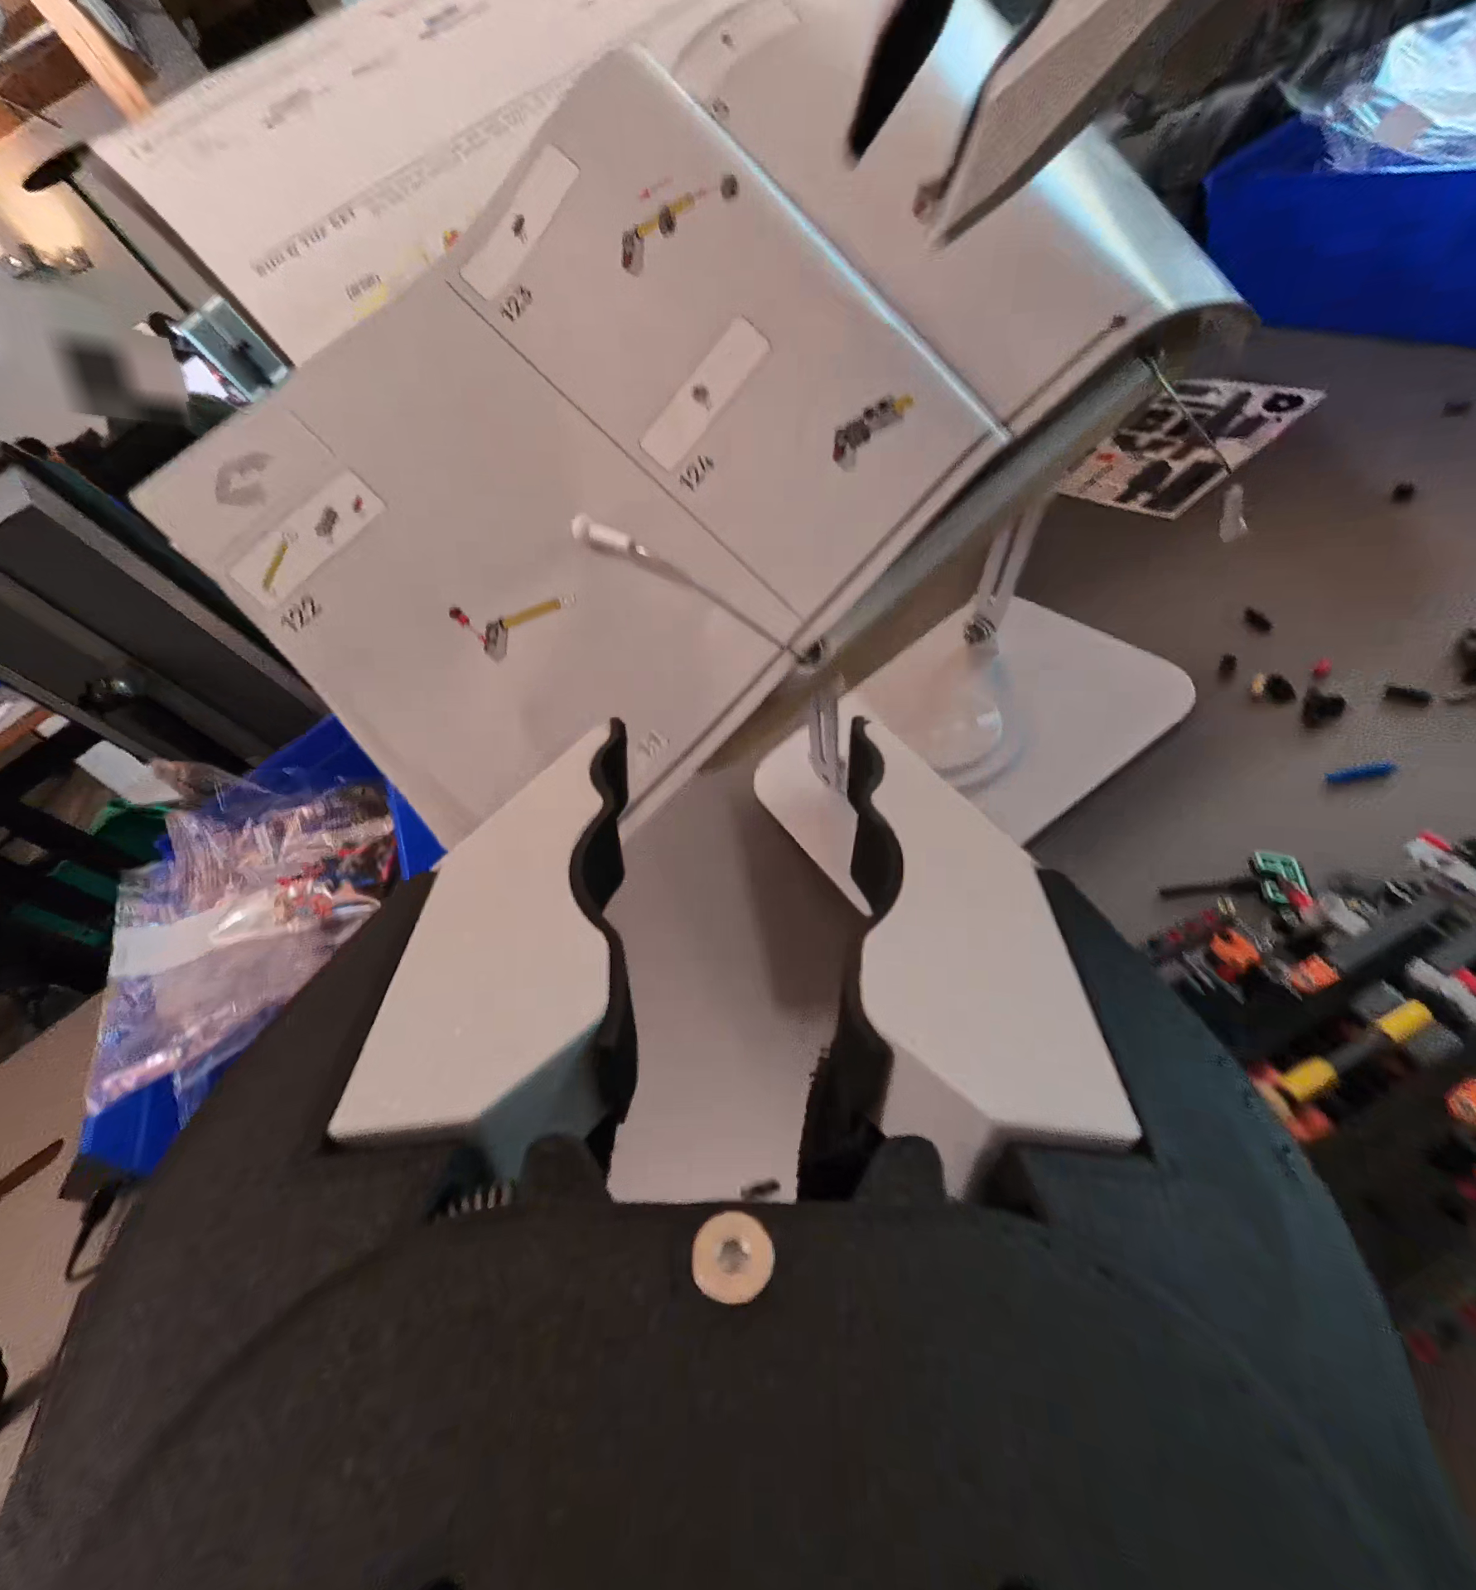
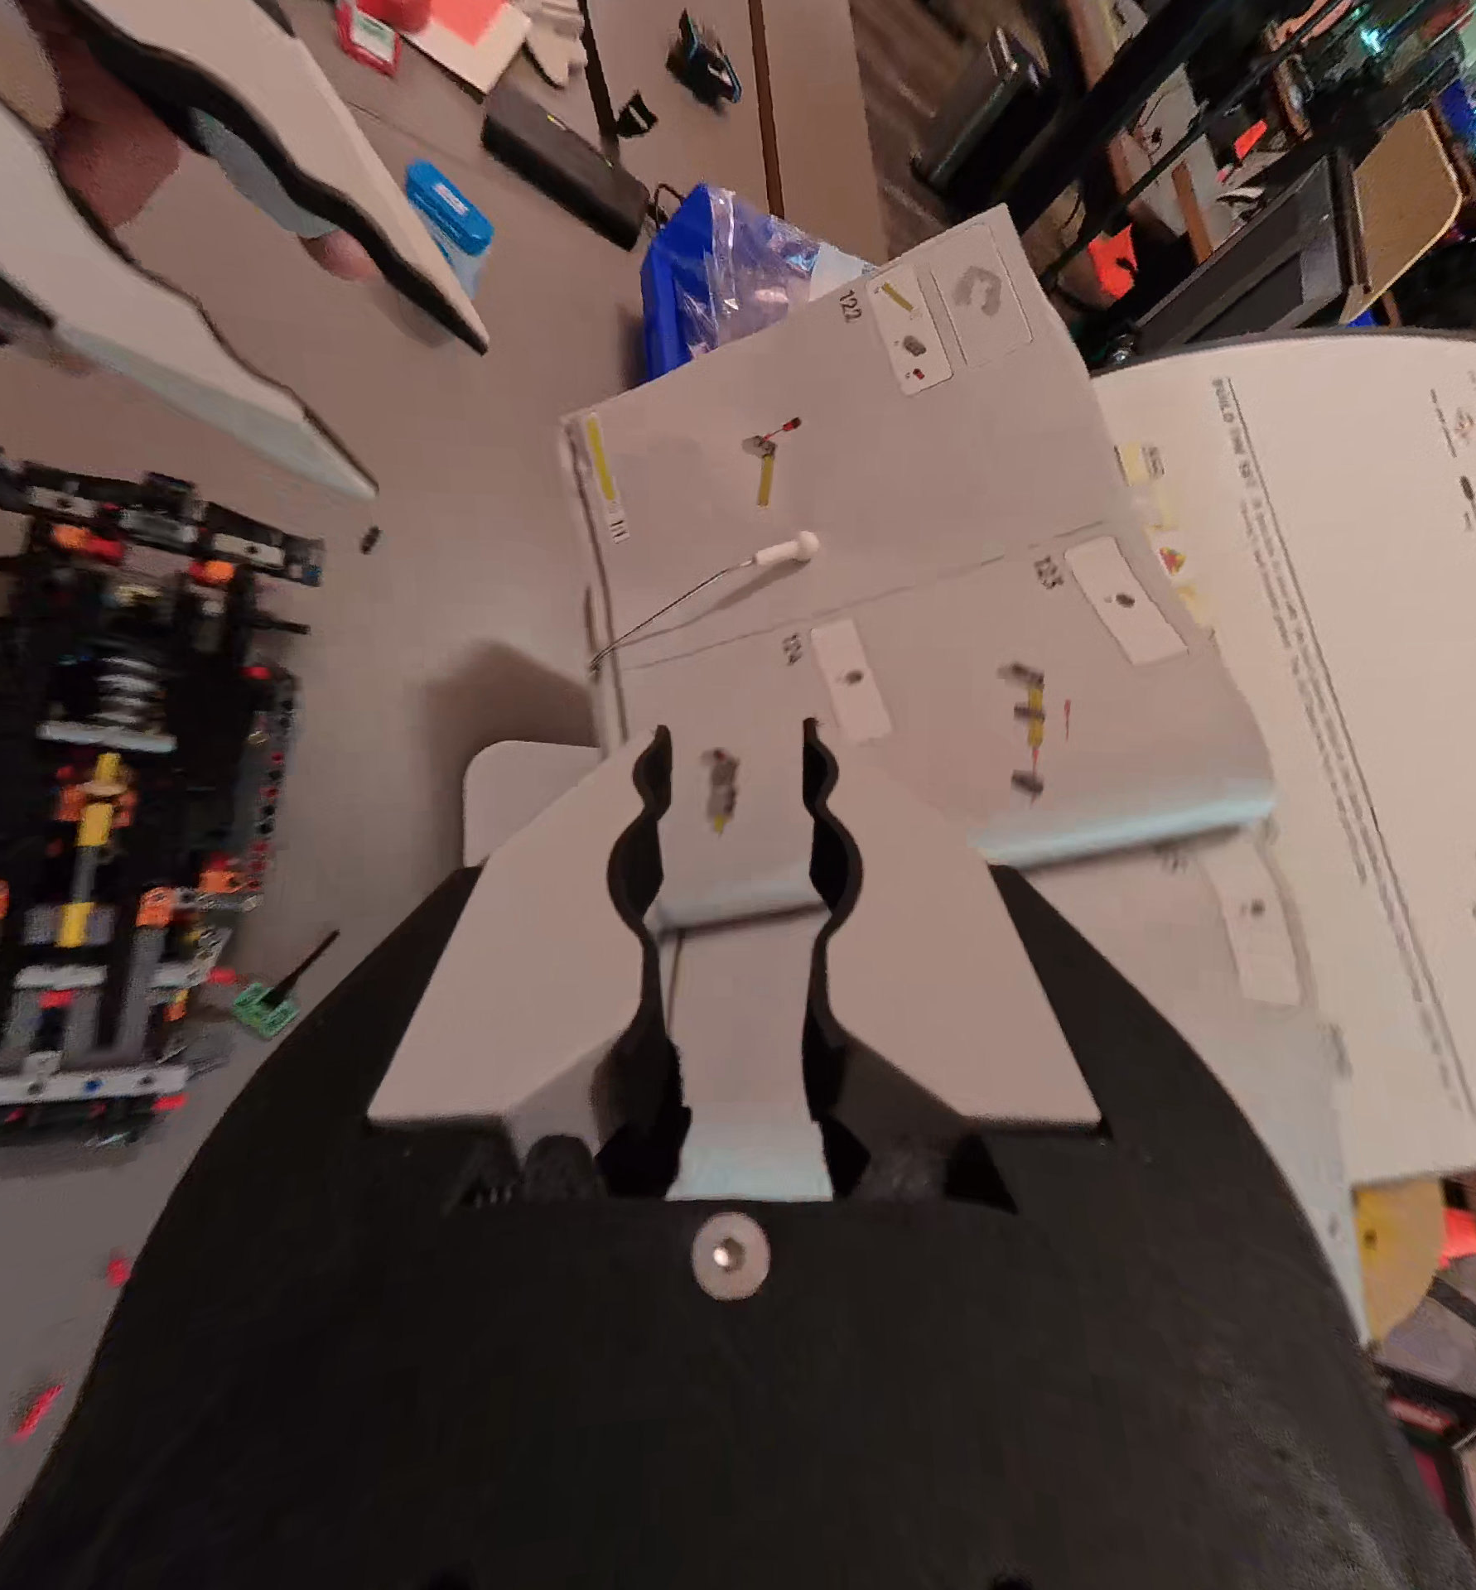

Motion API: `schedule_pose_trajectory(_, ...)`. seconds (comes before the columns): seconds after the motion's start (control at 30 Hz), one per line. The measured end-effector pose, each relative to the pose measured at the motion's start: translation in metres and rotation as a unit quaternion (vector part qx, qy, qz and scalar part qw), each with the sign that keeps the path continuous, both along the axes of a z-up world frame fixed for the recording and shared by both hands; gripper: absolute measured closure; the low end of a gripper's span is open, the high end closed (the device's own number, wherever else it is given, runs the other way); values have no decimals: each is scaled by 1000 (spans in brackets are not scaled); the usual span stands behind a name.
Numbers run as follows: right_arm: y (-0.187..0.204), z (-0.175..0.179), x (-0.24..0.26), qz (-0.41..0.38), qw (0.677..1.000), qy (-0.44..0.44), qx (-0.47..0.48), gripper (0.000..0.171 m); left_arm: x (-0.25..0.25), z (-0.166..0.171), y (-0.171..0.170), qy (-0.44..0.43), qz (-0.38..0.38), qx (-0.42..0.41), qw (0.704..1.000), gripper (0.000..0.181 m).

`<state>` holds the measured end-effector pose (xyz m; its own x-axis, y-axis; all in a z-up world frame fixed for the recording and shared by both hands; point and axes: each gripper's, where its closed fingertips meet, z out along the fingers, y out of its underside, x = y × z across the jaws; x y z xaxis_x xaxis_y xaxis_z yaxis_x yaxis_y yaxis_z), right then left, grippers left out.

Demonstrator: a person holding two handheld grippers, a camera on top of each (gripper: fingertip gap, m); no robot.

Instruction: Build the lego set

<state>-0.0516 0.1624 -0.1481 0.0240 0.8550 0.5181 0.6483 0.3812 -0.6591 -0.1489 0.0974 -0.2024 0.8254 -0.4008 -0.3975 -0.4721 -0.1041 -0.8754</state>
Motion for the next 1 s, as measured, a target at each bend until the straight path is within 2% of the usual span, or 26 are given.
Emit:
schedule_pose_trajectory(0.1,-28,-13,45,1,999,18,-43,134,-17,-24,-25,-3,-9,-37,999,130)
schedule_pose_trajectory(0.2,-58,-47,84,6,993,25,-112,126,-33,-57,-46,-18,-14,-87,996,126)
schedule_pose_trajectory(0.23,-68,-61,95,6,990,24,-140,121,-37,-71,-52,-13,-14,-108,994,125)
schedule_pose_trajectory(0.3,-108,-88,107,38,972,33,-231,94,-41,-95,-63,0,-18,-136,991,121)
schedule_pose_trajectory(0.33,-127,-99,111,50,963,37,-261,91,-38,-104,-69,-8,-27,-147,989,119)
schedule_pose_trajectory(0.4,-148,-130,120,45,964,25,-260,81,-35,-117,-76,-28,-36,-163,986,116)
schedule_pose_trajectory(0.47,-154,-163,128,7,971,5,-239,79,-35,-125,-78,-47,-38,-168,984,115)
schedule_pose_trajectory(0.53,-168,-190,127,-9,966,11,-257,76,-32,-132,-81,-68,-44,-181,980,113)
schedule_pose_trajectory(0.7,-177,-243,109,-80,968,21,-236,65,-27,-150,-83,-119,-46,-216,968,106)
schedule_pose_trajectory(0.87,-167,-261,86,-117,981,12,-157,56,-23,-168,-85,-145,-43,-242,958,102)
schedule_pose_trajectory(1.0,-161,-269,71,-112,974,8,-198,55,-24,-171,-83,-176,-38,-247,952,104)
